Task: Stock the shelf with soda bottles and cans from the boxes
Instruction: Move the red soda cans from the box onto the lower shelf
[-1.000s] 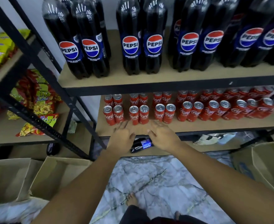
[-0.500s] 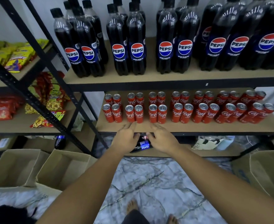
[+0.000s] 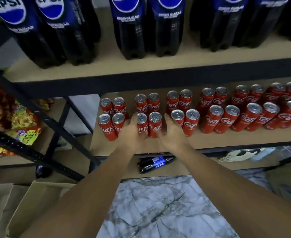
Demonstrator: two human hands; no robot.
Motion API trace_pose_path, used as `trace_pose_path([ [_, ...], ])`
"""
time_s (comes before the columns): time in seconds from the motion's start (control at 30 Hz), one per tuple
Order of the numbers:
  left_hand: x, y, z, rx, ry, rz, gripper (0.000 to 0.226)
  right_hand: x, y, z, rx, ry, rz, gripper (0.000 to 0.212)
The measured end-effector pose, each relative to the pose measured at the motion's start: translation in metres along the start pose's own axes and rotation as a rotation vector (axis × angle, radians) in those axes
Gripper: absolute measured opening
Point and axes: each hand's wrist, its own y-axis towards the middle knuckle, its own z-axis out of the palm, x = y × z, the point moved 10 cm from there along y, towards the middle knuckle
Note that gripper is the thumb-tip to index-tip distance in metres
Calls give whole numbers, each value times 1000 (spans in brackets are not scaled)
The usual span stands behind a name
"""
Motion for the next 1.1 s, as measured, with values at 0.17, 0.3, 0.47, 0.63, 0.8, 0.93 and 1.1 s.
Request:
trace_pose_path([
  [0.17,10,25,21,43,-26,-3,84,-6,32,17,-8,53,39,63],
  [0.3,12,34,25,47,-75,-8,63,-5,42,19,17,43,49,49],
  [0.47,12,40,22,26,-151,6,48,-3,46,16,-45,46,86,35],
  [0.63,15,40,22,30,-144,23,56,0,44,16,-57,42,66,36],
  [0.8,7,29,14,17,-43,128,68,6,25,6,-40,64,1,41],
  [0.93,-29,5,-9,-151,159,226,61,-14,0,-28,-123,5,34,42],
  [1.1,-84,5,11,-38,4,285,56,-61,-6,-87,-353,-50,93,33],
])
